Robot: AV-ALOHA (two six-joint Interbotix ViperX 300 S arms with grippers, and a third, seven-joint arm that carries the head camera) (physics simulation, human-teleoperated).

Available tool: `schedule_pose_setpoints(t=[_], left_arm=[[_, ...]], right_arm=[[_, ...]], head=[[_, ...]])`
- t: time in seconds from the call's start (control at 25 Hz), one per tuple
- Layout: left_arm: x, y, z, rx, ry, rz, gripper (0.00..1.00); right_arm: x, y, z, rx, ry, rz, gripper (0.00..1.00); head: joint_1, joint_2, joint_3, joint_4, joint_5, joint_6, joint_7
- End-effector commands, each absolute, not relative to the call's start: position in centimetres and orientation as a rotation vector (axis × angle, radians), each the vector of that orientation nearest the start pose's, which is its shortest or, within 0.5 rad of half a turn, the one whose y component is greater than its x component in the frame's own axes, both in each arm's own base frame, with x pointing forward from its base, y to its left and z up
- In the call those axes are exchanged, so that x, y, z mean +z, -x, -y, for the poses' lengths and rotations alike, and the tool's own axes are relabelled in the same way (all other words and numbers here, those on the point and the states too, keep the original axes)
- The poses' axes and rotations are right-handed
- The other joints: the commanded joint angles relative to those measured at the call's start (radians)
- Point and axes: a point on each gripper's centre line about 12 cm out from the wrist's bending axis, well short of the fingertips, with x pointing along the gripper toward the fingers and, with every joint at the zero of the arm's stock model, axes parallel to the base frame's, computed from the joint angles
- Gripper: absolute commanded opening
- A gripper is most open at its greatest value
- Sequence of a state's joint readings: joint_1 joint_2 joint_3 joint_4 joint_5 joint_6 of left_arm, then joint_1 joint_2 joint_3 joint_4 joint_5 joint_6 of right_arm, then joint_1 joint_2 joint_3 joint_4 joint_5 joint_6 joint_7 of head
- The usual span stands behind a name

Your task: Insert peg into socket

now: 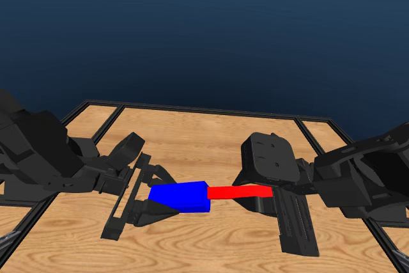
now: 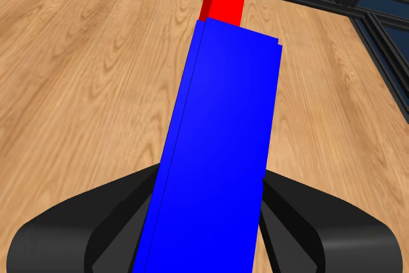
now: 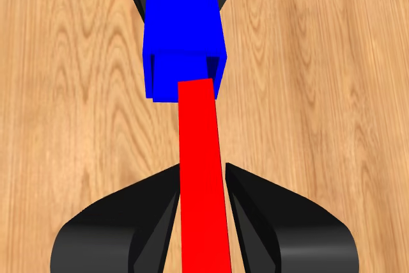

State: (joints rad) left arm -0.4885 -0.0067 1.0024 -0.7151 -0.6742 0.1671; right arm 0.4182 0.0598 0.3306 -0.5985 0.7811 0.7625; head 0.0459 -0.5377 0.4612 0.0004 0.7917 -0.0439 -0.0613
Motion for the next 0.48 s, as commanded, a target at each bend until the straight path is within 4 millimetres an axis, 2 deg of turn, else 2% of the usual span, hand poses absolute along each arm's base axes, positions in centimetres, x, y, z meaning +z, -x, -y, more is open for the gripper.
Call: schedule_pose_setpoints(t=[0.04, 0.16, 0.2, 0.24, 0.28, 0.32, 0.4, 0.44, 0.48], left_arm=[[13.8, -31.5, 10.5, 0.027, 0.233, -0.357, 0.0], [13.6, -31.8, 10.6, 0.029, 0.246, -0.361, 0.0], [14.1, -32.0, 10.9, 0.012, 0.246, -0.363, 0.0], [13.1, -31.5, 10.9, 0.012, 0.235, -0.392, 0.0], [13.4, -31.7, 10.8, 0.015, 0.247, -0.383, 0.0], [13.0, -31.5, 10.9, 0.005, 0.248, -0.402, 0.0], [14.0, -32.0, 11.0, 0.007, 0.277, -0.368, 0.0], [13.3, -31.6, 11.2, -0.011, 0.259, -0.393, 0.0], [12.7, -31.4, 11.0, 0.0, 0.255, -0.409, 0.0]], right_arm=[[22.6, -41.0, -12.3, -0.103, 0.12, -0.899, 0.0], [22.3, -42.6, -12.5, -0.079, 0.106, -0.884, 0.0], [22.1, -42.9, -12.5, -0.07, 0.115, -0.886, 0.0], [22.5, -43.2, -12.6, -0.097, 0.12, -0.888, 0.0], [23.2, -43.5, -12.5, -0.059, 0.102, -0.852, 0.0], [22.5, -43.7, -12.4, -0.065, 0.113, -0.868, 0.0], [23.1, -44.0, -12.3, -0.051, 0.108, -0.85, 0.0], [23.1, -44.4, -13.3, -0.02, 0.117, -0.829, 0.0], [23.6, -44.4, -12.5, -0.037, 0.105, -0.83, 0.0]], head=[[0.004, -0.011, -0.009, 0.001, -0.013, 0.0, -0.002], [0.008, -0.009, -0.009, 0.002, -0.013, 0.0, -0.003], [0.009, -0.008, -0.009, 0.002, -0.014, 0.0, -0.003], [0.011, -0.007, -0.009, 0.003, -0.012, -0.001, -0.003], [0.012, -0.007, -0.009, 0.003, -0.01, -0.002, -0.004], [0.013, -0.006, -0.01, 0.003, -0.012, -0.003, -0.005], [0.015, -0.007, -0.009, 0.003, -0.009, -0.003, -0.006], [0.016, -0.006, -0.009, 0.003, -0.011, -0.004, -0.008], [0.018, -0.007, -0.009, 0.004, -0.009, -0.005, -0.008]])
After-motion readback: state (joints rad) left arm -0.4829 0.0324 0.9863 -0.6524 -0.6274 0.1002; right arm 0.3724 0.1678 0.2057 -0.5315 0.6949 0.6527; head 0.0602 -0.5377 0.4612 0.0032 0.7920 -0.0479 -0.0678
